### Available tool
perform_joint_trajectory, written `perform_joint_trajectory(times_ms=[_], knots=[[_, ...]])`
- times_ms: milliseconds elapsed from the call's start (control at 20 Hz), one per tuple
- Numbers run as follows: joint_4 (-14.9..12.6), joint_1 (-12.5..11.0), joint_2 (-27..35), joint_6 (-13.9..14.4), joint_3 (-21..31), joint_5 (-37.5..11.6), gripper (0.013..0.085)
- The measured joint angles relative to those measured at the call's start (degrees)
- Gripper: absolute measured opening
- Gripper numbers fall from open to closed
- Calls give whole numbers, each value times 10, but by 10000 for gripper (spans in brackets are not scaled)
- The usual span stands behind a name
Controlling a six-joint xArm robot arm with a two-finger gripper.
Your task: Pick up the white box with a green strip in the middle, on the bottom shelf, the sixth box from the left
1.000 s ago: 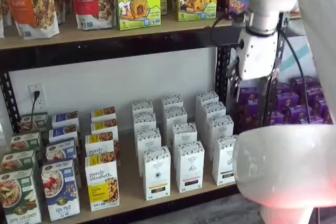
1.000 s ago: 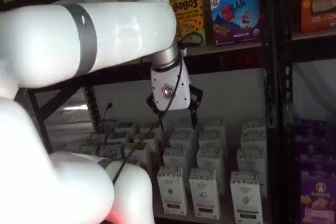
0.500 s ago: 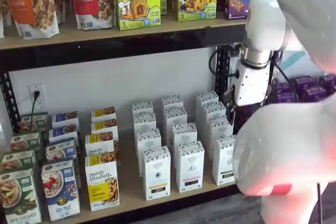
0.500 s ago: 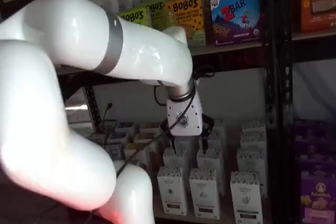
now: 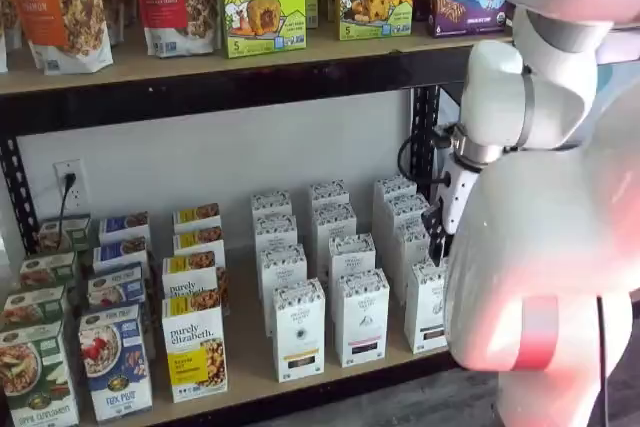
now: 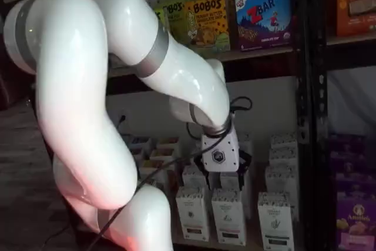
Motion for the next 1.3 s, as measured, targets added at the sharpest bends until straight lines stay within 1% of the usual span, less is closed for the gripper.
perform_joint_trajectory(times_ms=[100, 250, 350, 400, 450, 550, 650, 750, 850, 1100, 1300], knots=[[-11, -2, 32, 6, -5, -27, 850], [-13, -3, 87, 5, -24, -56, 850], [-1, -2, 120, -6, -37, -74, 850], [18, -1, 136, -21, -43, -85, 850], [25, 1, 153, -27, -49, -98, 850], [16, 6, 181, -15, -60, -125, 850], [17, 11, 212, -11, -74, -148, 850], [26, 16, 242, -15, -90, -162, 850], [26, 20, 274, -12, -110, -174, 850], [14, 24, 343, 2, -155, -205, 850], [40, 20, 394, -27, -199, -207, 850]])
